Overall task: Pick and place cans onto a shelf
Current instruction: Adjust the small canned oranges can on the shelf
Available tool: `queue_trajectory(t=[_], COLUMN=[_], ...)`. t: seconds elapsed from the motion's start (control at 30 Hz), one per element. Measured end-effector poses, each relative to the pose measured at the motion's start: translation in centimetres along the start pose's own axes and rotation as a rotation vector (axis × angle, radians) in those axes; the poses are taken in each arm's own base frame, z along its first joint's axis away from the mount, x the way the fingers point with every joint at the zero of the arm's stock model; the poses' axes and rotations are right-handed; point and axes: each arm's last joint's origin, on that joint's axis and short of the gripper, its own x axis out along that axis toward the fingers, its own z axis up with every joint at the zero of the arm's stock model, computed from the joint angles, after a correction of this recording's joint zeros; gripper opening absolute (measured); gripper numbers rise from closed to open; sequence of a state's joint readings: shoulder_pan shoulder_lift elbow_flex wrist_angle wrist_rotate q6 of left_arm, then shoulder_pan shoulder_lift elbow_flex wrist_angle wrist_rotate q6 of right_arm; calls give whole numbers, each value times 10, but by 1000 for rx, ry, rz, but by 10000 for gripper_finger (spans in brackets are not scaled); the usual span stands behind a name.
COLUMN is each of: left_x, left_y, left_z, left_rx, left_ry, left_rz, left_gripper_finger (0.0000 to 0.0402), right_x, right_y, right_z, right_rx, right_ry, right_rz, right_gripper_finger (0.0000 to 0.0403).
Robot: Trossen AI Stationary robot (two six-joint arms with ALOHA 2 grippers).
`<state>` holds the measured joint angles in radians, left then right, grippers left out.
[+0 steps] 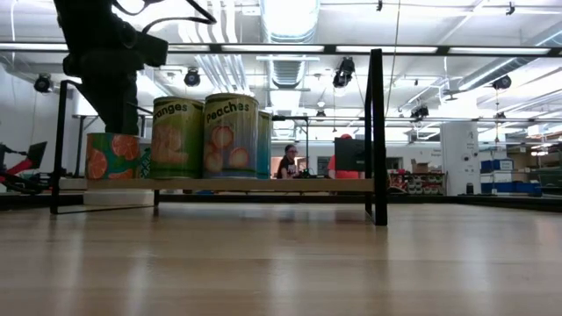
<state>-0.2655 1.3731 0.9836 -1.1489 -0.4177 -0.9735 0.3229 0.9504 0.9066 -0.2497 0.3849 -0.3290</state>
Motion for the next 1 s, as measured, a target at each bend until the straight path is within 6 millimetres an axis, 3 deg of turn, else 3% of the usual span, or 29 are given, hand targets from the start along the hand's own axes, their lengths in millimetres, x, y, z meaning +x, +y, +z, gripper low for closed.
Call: queue_trajectory(t=[0.4, 0.63, 1.0], left_x=[0, -1, -32], left_y=[-1, 3, -4], left_z=[-3, -2, 1], left_rx=[186, 242, 325], left_ry=[83, 19, 162], left_rz=[-62, 32, -167], left_gripper_finger=[0, 0, 0], right_x=[0, 0, 0], right_y=[0, 0, 0], right_z=[0, 0, 0], right_rx=[-4, -5, -5], right_ry=[4, 4, 4], right_rz=[1, 1, 0], right_gripper_finger=[13, 13, 13])
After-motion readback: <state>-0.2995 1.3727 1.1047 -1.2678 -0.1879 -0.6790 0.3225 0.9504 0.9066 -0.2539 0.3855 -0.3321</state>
